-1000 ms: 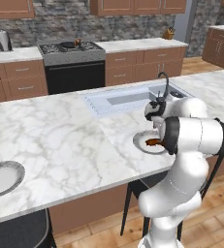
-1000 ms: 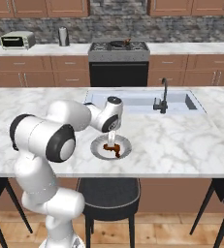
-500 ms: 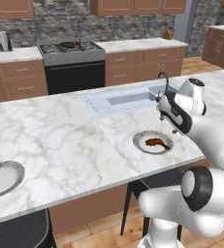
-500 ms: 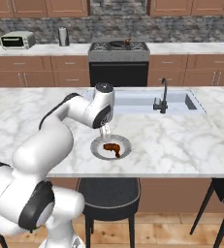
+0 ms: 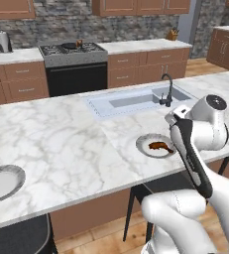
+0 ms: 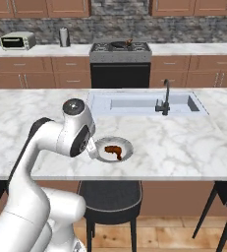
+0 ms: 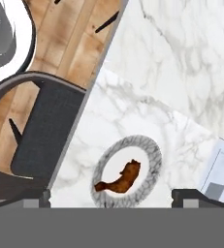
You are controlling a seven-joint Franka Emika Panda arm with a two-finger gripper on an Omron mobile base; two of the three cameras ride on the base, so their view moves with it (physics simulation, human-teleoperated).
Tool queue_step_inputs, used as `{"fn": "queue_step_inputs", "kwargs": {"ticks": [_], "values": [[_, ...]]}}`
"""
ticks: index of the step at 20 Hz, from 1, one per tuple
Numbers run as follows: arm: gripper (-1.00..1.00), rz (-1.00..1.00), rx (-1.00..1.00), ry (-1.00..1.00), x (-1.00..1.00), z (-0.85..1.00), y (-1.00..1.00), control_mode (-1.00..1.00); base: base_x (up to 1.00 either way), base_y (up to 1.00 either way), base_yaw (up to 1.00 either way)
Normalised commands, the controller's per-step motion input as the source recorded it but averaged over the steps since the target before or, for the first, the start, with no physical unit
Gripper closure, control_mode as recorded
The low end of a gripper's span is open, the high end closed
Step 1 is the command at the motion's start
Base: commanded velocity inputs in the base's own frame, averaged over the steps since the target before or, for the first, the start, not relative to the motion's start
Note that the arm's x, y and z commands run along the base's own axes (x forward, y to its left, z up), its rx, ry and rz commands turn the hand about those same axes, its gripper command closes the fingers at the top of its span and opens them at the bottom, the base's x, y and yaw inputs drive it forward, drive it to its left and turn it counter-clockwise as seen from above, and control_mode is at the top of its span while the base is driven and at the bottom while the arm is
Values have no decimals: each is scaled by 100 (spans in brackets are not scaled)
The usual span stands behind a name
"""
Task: Take the chicken drumsticks from the pan and place one on each plate on the dining counter.
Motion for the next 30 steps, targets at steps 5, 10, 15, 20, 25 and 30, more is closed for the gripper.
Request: {"fn": "queue_step_inputs", "kwargs": {"ticks": [5, 10, 15, 20, 25, 30], "values": [[-100, 2, -14, 3, -29, 0, 29, -100, 0, 0, 0], [-100, 0, -6, 0, -17, -3, 6, -100, 0, 0, 0], [-100, 0, -5, 0, -15, 0, 11, 100, -30, 0, 0], [-100, 0, 0, 0, 0, 0, 0, 100, -100, 11, 14], [-100, 0, 0, 0, 0, 0, 0, 100, -78, 86, 8], [-100, 0, 0, 0, 0, 0, 0, 100, -77, 100, 0]]}}
